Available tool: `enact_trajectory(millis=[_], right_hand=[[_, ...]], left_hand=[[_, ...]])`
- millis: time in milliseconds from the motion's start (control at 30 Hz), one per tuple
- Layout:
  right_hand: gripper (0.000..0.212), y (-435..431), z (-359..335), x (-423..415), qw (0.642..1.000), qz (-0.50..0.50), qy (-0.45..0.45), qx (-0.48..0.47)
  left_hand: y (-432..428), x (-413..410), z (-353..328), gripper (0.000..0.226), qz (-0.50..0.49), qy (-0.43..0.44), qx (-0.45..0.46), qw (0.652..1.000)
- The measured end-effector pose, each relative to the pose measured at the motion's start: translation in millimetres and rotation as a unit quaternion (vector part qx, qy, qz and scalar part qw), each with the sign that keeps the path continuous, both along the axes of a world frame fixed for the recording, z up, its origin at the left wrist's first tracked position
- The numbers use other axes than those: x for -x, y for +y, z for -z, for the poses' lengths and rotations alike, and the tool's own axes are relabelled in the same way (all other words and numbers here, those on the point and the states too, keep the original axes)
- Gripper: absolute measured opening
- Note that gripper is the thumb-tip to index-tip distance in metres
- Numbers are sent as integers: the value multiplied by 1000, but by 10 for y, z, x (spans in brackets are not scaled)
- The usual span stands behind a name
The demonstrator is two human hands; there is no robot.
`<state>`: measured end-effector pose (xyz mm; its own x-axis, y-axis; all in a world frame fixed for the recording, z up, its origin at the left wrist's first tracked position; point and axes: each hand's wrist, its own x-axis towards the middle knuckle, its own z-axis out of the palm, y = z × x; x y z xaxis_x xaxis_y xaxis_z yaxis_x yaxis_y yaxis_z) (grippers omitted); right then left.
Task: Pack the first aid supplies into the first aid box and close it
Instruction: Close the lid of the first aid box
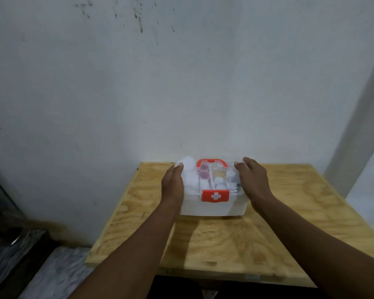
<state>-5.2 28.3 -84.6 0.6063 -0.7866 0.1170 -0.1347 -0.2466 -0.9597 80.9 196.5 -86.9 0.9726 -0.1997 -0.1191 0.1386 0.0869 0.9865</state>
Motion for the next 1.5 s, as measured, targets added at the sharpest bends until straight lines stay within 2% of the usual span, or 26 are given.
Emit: enact_trajectory(millis=[100, 233, 367, 533, 700, 833, 900, 967, 1033, 1100, 1167, 1267, 1367, 1500], right_hand=[[54, -267, -133, 52, 1000, 24, 2, 10], [53, -670, -311, 17, 998, 50, 3, 47], [53, -1017, -394, -99, 996, 53, 10, 71], [53, -1307, -263, -242, 996, 52, 12, 68], [53, -1440, -24, -342, 996, 49, 24, 69], [51, -1467, 131, -389, 995, 53, 37, 79], [50, -1466, 139, -383, 993, 51, 43, 96], [47, -1438, 123, -339, 988, 50, 32, 143], [50, -1390, 100, -271, 964, 76, 24, 254], [57, -1350, 99, -207, 915, 85, 30, 393], [60, -1302, 122, -151, 870, 57, 28, 489], [66, -1153, 161, -64, 832, 13, 50, 552], [68, -1060, 286, 13, 800, -25, 106, 591], [70, -1050, 497, 76, 776, -44, 182, 602]], left_hand=[[-306, -3, -90, 86, 31, 2, 4, 1000], [-729, -84, -223, 77, 59, -3, -1, 998], [-1099, -266, -200, 83, 74, -12, -10, 997], [-1415, -465, -94, 81, 80, -31, -36, 996], [-1539, -597, 145, 54, 83, -31, -64, 994], [-1570, -689, 281, 48, 82, -38, -96, 991], [-1578, -702, 280, 48, 83, -58, -123, 987], [-1543, -662, 271, 52, 62, -113, -173, 976], [-1448, -586, 240, 57, 16, -236, -239, 942], [-1340, -520, 213, 62, -19, -395, -296, 870], [-1269, -464, 202, 63, -11, -520, -333, 787], [-1207, -356, 206, 66, 42, -608, -382, 695], [-1156, -301, 286, 69, 87, -630, -413, 652], [-1104, -337, 501, 68, 104, -621, -445, 637]])
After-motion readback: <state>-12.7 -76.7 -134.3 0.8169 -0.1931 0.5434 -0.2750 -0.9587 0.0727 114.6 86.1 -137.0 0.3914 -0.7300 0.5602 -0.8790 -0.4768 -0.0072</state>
